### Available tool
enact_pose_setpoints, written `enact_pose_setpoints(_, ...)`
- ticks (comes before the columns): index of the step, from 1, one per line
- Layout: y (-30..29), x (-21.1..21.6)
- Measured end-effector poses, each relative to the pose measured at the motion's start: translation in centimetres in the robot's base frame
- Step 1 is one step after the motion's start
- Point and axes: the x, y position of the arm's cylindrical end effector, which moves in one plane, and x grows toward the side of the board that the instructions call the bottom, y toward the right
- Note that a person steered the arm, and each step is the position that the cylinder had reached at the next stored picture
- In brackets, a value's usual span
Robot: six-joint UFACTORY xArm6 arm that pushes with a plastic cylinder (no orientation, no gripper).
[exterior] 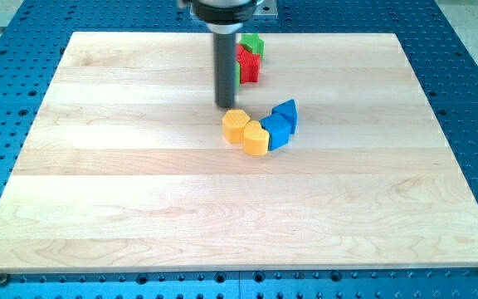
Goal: Separate the blue blocks
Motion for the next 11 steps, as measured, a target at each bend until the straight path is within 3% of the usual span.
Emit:
enact_pose_setpoints(2, 4.9, -3.5)
enact_pose_setpoints(5, 8.5, -2.0)
enact_pose_setpoints(7, 8.7, -2.0)
enact_pose_setpoints(8, 6.4, -1.5)
enact_pose_setpoints(9, 2.4, 1.7)
enact_pose_setpoints(11, 14.4, 6.1)
